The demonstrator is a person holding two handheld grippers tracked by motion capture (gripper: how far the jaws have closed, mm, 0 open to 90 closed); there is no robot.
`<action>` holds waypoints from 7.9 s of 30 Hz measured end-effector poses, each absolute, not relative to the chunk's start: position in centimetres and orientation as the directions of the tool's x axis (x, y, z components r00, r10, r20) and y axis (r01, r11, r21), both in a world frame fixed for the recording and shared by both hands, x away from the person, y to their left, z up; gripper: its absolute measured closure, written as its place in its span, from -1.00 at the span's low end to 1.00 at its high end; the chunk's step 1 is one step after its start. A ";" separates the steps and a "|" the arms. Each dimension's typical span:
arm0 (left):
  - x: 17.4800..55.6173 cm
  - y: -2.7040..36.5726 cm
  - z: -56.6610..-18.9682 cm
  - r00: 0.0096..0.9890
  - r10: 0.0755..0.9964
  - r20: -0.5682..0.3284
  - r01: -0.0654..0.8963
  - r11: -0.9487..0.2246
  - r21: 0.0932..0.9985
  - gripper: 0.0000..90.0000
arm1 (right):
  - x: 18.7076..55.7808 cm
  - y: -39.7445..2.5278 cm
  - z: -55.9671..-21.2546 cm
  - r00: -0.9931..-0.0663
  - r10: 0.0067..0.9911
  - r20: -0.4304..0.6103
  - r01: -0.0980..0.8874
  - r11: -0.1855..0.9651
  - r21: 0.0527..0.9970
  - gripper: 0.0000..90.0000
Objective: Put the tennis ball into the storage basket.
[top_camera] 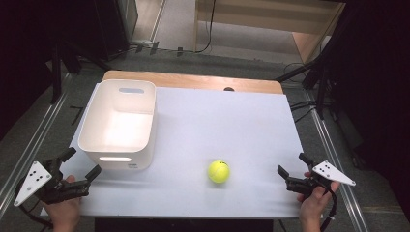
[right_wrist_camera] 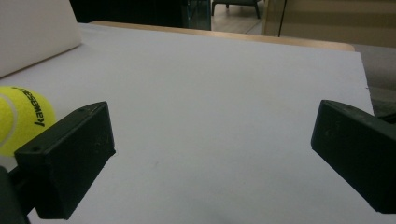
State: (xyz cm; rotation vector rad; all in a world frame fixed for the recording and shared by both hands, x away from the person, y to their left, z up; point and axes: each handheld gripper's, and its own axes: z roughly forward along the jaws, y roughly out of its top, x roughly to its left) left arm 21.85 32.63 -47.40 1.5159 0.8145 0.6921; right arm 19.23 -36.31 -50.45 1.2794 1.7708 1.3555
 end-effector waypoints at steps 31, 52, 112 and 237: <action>22.0 32.3 -47.6 0.599 0.800 -0.026 0.106 -0.046 0.993 -1.00 | 21.4 -32.2 -47.0 -0.567 0.824 0.004 0.422 0.286 0.860 -1.00; 22.0 32.1 -47.6 0.606 0.795 -0.022 0.114 -0.060 0.992 -1.00 | 24.0 -28.9 -45.5 -0.680 0.731 0.064 0.453 0.349 0.820 -1.00; 22.0 32.0 -47.6 0.608 0.794 -0.025 0.118 -0.059 0.991 -1.00 | 27.9 -20.3 -45.7 -0.838 0.543 0.056 0.457 0.643 0.614 -1.00; 22.0 32.1 -47.6 0.612 0.790 -0.028 0.116 -0.055 0.992 -1.00 | 32.2 -12.0 -41.3 -0.935 0.339 0.107 0.344 0.786 0.515 -0.48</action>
